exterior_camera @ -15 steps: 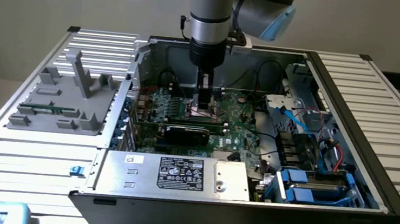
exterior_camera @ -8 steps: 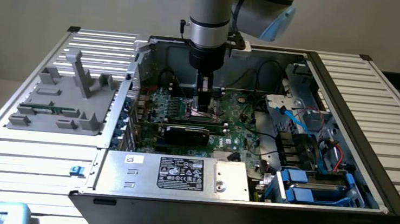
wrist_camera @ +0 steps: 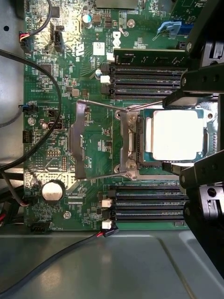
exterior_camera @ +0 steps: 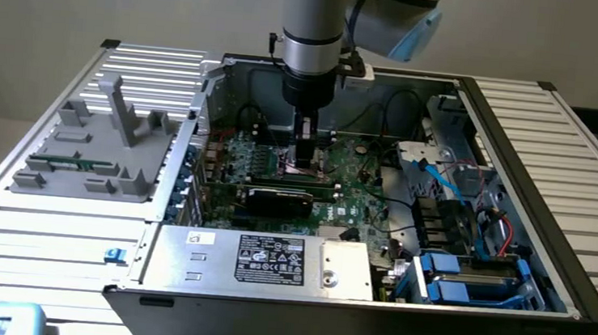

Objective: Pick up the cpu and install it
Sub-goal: 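Place the cpu into insertion slot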

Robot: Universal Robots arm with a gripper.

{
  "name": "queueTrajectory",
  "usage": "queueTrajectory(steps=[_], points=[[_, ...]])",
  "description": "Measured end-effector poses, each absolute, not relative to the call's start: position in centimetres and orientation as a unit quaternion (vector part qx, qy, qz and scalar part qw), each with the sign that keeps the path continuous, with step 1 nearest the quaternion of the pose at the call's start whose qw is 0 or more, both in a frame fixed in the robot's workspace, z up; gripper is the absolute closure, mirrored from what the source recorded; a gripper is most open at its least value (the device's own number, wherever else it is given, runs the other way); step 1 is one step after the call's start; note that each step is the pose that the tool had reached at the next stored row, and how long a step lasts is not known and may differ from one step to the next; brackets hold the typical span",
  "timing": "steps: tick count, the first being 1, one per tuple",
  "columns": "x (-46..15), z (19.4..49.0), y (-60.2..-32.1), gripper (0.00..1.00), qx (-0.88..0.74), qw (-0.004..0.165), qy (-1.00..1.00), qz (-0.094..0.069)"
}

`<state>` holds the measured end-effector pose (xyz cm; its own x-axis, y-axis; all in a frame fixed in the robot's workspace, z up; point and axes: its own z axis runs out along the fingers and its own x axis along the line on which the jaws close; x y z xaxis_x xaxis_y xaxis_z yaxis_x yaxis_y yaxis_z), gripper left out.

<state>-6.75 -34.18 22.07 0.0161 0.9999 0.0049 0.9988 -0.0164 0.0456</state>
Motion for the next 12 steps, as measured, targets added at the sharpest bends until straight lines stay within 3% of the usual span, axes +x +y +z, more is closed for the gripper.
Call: queueTrajectory(steps=[12], points=[[-6.75,21.38,-34.07,0.45,0.713,0.003,0.701,0.029]])
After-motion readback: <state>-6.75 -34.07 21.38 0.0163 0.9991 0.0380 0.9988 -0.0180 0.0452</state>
